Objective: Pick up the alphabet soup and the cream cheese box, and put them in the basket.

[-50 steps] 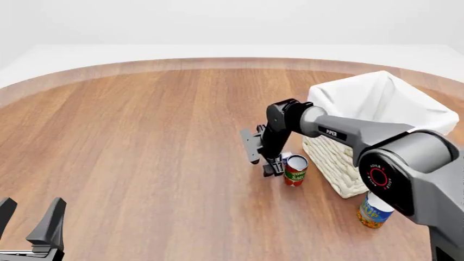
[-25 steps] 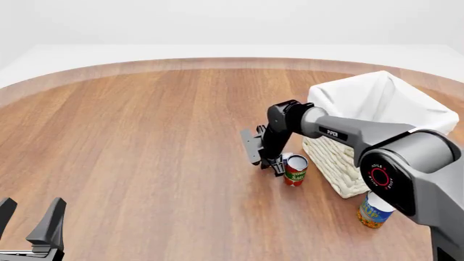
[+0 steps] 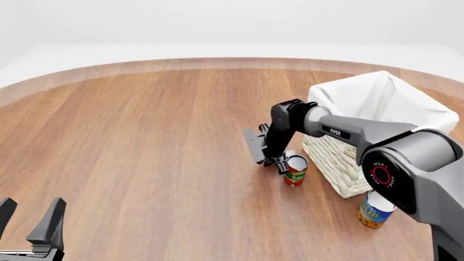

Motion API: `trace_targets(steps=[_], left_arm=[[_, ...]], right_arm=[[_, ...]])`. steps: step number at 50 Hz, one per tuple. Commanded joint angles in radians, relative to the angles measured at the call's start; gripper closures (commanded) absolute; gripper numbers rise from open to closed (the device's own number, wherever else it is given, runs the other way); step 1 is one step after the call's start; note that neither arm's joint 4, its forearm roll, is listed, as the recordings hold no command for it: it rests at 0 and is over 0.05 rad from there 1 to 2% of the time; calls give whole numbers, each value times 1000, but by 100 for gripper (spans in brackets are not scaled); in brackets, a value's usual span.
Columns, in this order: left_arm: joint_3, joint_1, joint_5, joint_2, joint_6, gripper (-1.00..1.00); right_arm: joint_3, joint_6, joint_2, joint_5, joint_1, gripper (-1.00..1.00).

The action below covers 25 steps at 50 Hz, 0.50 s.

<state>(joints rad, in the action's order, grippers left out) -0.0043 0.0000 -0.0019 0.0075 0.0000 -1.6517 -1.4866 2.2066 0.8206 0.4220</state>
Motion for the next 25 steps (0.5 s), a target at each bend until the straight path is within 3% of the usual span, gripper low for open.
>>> trace_targets(steps=[1,25], left_arm=[[0,0,0,0,0,-100],[0,0,0,0,0,-100]], right_arm=[[-4,-15,-7,-3,-10,100],[0,-14,-17,-1,4,100]])
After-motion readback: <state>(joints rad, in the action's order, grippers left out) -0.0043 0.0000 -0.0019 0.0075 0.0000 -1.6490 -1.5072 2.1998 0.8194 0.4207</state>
